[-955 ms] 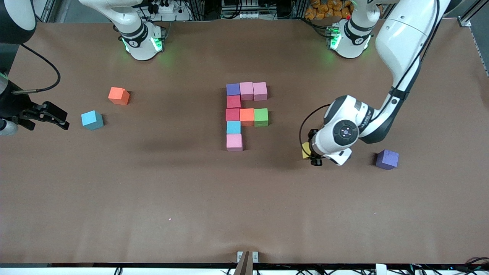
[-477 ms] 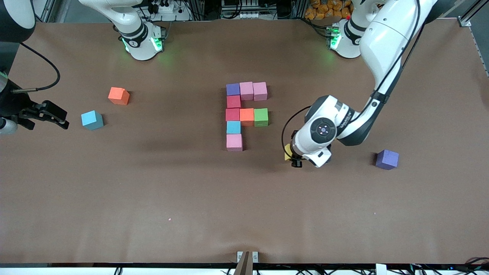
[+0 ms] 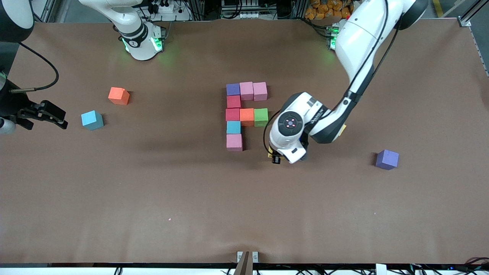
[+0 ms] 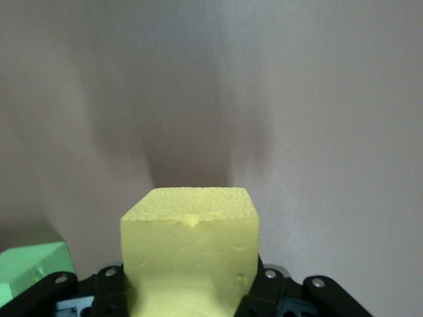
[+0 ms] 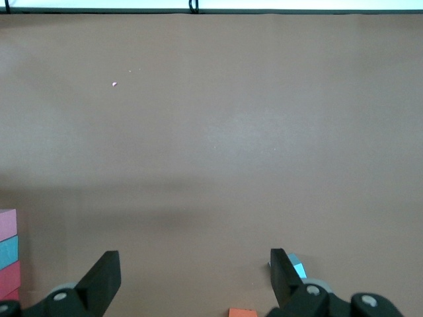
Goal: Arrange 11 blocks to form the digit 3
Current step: 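Carry the yellow block with the left gripper to the digit shape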
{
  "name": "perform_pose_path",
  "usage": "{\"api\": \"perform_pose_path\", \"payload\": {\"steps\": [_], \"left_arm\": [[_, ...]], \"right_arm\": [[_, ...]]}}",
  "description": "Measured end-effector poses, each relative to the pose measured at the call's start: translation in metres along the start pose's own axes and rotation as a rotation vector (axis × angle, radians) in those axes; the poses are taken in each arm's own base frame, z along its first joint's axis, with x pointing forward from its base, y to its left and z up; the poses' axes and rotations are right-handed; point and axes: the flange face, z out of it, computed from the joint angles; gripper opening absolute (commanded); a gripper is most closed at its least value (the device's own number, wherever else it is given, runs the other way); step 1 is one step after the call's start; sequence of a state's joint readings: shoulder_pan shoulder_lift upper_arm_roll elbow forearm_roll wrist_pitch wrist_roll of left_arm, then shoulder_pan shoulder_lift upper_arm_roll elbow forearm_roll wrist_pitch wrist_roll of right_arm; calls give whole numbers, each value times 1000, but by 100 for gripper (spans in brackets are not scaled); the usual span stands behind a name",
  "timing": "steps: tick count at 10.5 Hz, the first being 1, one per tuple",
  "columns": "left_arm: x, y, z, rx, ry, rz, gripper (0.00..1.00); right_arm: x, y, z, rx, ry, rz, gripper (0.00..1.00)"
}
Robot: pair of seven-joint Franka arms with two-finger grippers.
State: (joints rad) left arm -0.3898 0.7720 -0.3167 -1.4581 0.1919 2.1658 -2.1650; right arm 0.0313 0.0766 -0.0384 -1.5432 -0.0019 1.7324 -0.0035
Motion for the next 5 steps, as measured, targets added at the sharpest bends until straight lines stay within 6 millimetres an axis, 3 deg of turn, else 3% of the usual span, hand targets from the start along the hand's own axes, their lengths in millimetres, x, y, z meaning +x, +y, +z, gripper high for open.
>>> {"api": "perform_pose_path", "payload": {"steps": [2, 5], "left_arm": [[-21, 1, 2, -14, -12, -10, 34], [-54, -7, 16, -16, -12, -30, 34]], "right_arm": [[1, 13, 0, -1, 7, 23, 100], [-1, 13, 1, -8, -7, 18, 100]]}}
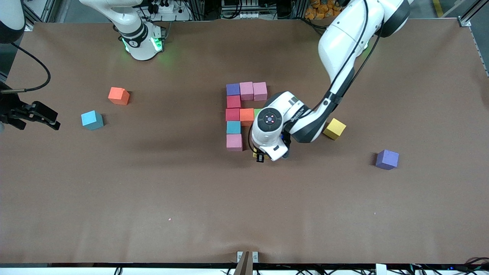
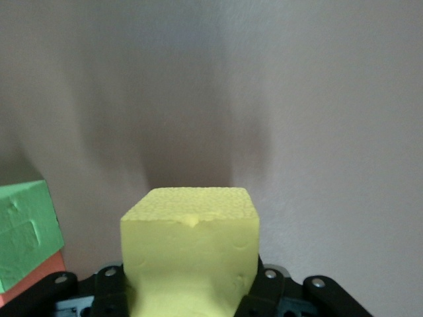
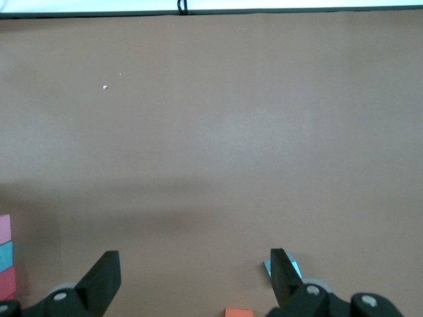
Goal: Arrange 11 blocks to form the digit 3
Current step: 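Carry the yellow block with the left gripper to the digit shape, then lower the yellow block beside the bottom pink block and release it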
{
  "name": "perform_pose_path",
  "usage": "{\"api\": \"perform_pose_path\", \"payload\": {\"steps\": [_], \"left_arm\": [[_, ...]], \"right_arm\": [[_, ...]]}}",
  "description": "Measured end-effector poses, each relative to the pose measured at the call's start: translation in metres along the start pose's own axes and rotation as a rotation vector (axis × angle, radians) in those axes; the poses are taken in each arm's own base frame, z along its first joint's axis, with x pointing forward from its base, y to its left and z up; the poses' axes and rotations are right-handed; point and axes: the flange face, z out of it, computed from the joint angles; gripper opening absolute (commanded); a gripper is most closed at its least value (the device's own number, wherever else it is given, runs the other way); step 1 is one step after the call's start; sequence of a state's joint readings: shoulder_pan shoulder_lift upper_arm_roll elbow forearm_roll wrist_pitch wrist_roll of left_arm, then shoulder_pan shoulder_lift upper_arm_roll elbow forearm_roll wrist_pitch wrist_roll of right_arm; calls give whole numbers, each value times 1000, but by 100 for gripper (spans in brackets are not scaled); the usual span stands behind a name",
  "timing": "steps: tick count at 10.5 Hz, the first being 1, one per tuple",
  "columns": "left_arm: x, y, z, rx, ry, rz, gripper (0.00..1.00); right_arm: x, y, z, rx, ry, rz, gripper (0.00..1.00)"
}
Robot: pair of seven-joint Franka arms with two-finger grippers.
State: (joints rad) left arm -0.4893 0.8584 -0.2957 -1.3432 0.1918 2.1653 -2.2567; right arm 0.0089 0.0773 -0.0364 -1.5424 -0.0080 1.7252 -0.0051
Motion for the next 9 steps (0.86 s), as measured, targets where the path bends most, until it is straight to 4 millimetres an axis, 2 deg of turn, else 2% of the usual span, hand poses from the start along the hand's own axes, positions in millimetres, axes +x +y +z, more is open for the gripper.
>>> {"api": "perform_pose_path", "payload": {"steps": [3, 6, 9], "left_arm": [[-10, -7, 17, 17, 8, -89, 34], [-11, -7, 16, 23, -1, -155, 34], [-27, -20, 24, 30, 8, -152, 34]], "right_arm": [[-2, 1, 3, -27, -18, -7, 100], [-3, 4, 8, -34, -23, 1, 100], [-3, 5, 9, -34, -17, 10, 100]]}}
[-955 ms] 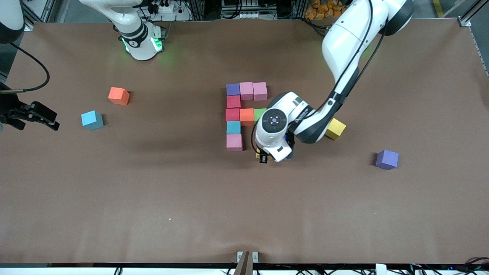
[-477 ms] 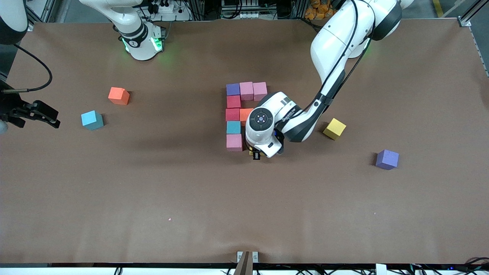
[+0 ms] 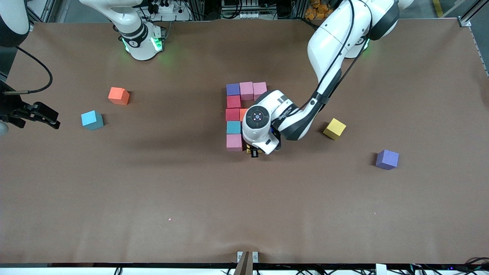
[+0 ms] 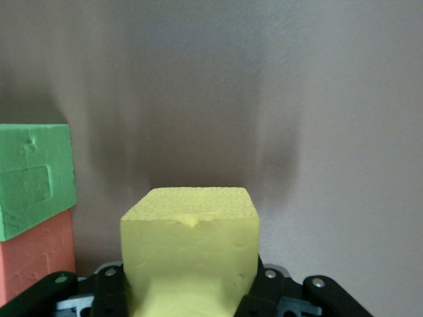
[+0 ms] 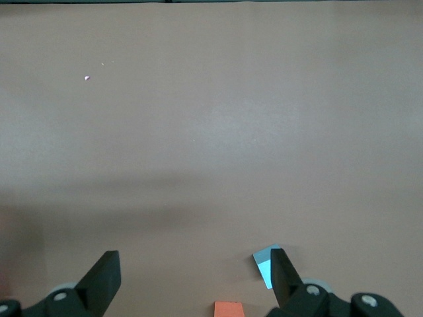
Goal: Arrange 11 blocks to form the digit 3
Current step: 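Lower the yellow block beside the bottom pink block and release it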
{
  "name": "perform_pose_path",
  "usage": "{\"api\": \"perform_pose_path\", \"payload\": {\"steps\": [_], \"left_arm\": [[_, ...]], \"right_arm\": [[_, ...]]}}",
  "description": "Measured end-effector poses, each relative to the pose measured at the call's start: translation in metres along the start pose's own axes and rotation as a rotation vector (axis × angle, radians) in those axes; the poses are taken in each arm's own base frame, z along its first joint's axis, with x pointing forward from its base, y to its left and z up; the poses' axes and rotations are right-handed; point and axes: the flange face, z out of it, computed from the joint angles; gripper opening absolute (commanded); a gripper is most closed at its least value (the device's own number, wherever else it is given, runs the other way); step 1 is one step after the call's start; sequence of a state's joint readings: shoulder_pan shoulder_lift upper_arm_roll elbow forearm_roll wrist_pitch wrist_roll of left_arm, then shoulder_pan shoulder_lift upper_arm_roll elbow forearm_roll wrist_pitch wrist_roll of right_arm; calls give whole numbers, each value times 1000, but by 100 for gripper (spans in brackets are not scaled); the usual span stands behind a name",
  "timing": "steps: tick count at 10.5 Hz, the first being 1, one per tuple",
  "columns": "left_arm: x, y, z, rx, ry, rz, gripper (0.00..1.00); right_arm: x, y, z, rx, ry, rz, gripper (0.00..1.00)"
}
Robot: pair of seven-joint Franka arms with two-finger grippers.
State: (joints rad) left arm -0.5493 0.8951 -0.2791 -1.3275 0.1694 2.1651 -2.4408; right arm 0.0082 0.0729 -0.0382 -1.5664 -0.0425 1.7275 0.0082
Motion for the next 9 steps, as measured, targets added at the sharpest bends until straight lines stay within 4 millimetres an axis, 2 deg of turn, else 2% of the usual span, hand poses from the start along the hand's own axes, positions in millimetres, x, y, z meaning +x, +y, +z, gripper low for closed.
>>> {"api": "perform_pose_path", "payload": {"steps": [3, 9], "left_arm": [[-4, -5, 8, -12, 25, 13, 34], [-11, -8, 7, -30, 12, 22, 34]], "right_arm": [[0, 0, 1, 0, 3, 1, 100], [0, 0, 2, 0, 3, 1, 100]]}}
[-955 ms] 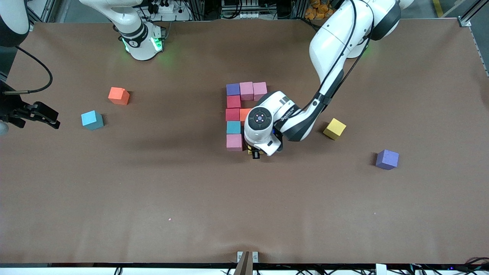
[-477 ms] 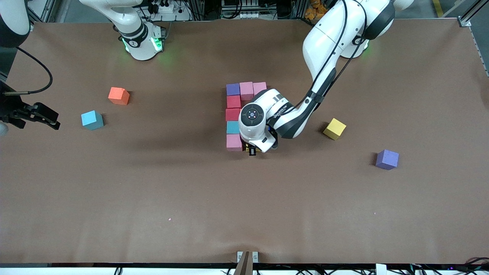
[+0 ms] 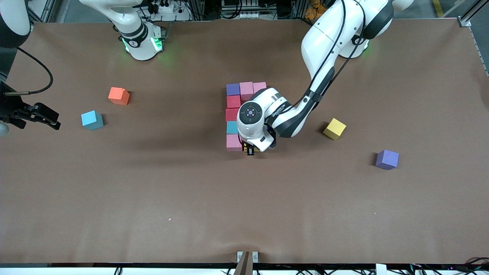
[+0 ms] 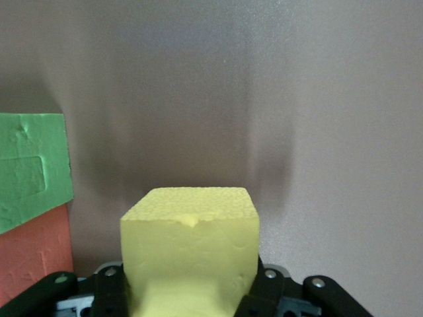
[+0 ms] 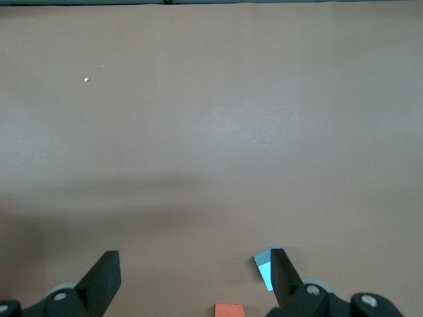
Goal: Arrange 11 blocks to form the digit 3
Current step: 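Lower the yellow block beside the bottom pink block and release it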
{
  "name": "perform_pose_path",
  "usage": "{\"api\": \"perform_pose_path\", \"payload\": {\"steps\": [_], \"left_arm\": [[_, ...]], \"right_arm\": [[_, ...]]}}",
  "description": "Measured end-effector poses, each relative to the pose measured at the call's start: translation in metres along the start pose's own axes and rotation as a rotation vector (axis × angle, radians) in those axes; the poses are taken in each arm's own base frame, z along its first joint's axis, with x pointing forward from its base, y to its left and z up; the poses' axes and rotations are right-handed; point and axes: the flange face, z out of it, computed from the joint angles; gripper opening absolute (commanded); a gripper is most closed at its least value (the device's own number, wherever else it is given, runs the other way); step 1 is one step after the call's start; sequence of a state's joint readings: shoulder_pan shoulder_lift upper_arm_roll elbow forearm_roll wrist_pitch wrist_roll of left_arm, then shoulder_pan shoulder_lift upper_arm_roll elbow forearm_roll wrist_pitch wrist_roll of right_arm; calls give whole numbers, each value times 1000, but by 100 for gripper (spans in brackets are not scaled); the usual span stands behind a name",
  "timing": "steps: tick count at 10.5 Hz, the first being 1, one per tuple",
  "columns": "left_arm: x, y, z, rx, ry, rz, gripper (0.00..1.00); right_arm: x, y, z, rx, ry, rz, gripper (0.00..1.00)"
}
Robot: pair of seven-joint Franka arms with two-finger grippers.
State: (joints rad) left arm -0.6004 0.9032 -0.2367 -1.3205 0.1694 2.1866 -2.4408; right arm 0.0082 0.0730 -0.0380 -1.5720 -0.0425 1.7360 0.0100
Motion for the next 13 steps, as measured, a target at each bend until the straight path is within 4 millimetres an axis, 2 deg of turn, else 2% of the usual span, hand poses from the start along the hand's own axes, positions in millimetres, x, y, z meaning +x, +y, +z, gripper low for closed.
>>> {"api": "perform_pose_path", "payload": {"steps": [4, 5, 6, 7, 8, 13], "left_arm": [[-4, -2, 6, -3, -7, 5, 34], [-3, -2, 7, -2, -7, 5, 39], [-3, -2, 7, -2, -7, 5, 71], [-4, -2, 8, -2, -7, 4, 91], [-4, -2, 8, -2, -8, 4, 100], [-7, 0, 1, -12, -17, 5, 100]], "right_arm": [[1, 0, 1, 0, 8, 0, 100], [1, 0, 1, 0, 12, 0, 100], [1, 0, 2, 0, 12, 0, 100], [1, 0, 3, 0, 11, 0, 100], [1, 0, 3, 0, 10, 0, 100], [1, 0, 4, 0, 10, 0, 100]]}}
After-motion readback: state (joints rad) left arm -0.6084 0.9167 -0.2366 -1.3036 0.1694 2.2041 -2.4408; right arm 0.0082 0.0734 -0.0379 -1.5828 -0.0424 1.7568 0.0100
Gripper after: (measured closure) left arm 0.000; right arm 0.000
